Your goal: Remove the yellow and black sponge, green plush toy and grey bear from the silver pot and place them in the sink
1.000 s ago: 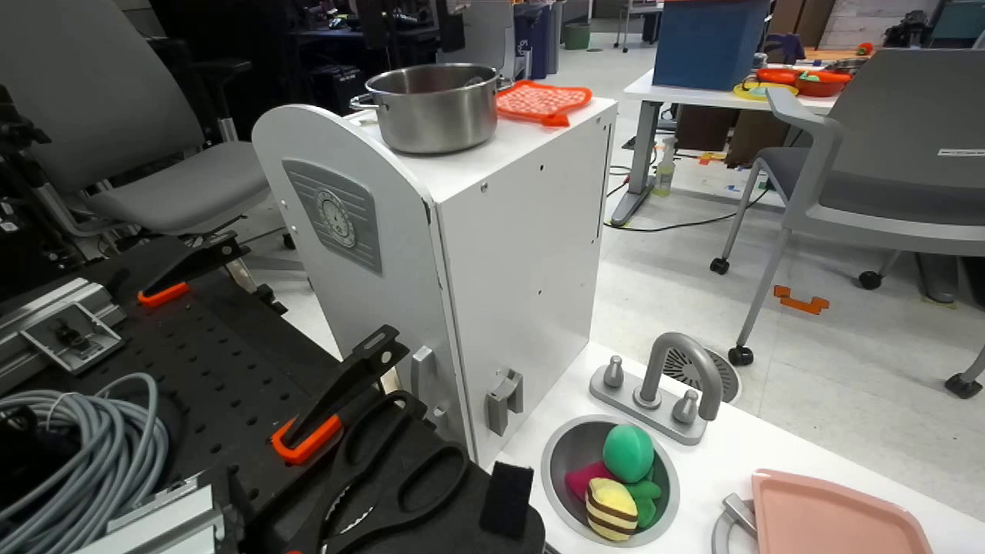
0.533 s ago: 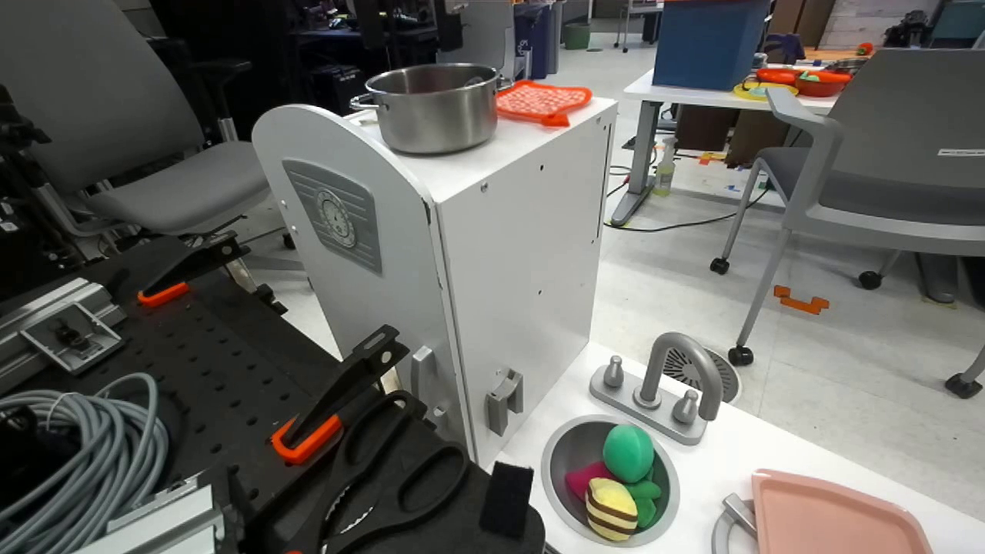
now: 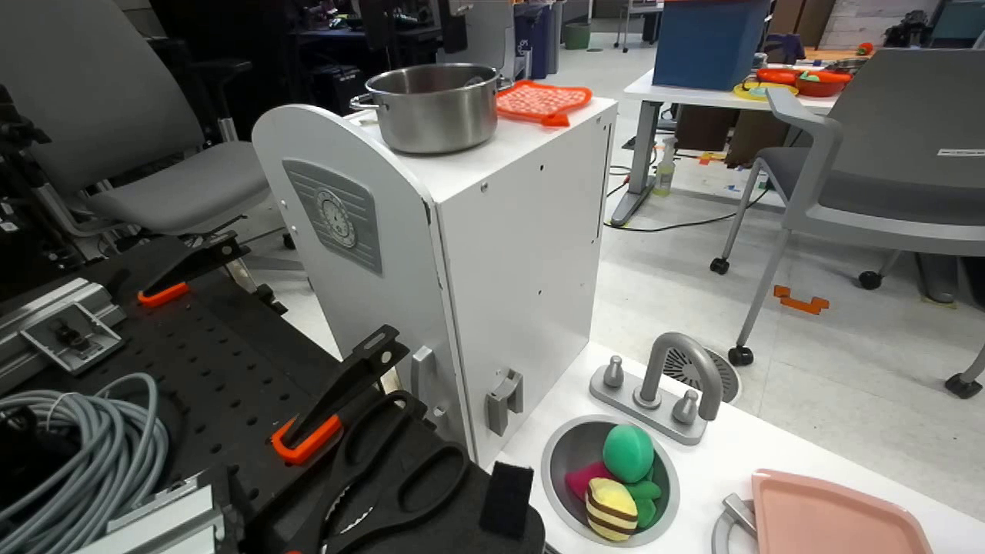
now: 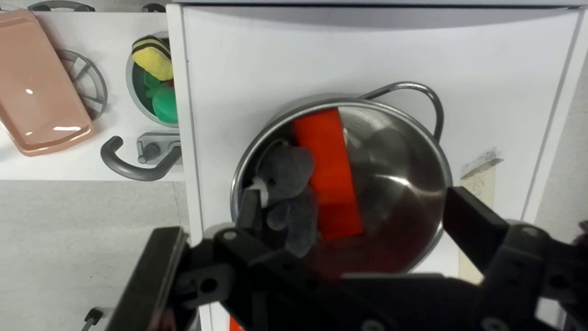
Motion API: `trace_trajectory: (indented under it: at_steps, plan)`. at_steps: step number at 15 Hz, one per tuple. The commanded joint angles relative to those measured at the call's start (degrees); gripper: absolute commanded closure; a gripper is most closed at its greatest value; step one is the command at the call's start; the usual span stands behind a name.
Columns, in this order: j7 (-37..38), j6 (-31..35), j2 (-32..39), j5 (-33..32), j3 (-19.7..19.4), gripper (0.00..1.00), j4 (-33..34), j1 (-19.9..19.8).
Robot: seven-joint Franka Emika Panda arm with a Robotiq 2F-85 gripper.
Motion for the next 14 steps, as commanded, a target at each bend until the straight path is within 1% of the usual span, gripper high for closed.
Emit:
trace_trajectory:
  at_steps: [1,8,14]
  plan:
    - [2.17,0.68,-0.36,-1.32,-0.43,0.00,0.06,-0.19]
    - [1.09,0.89,0.52,0.29,-0.36,0.00,0.45,-0.22]
    - [2.17,1.57,1.09,-0.54,-1.07,0.00,0.73,-0.70]
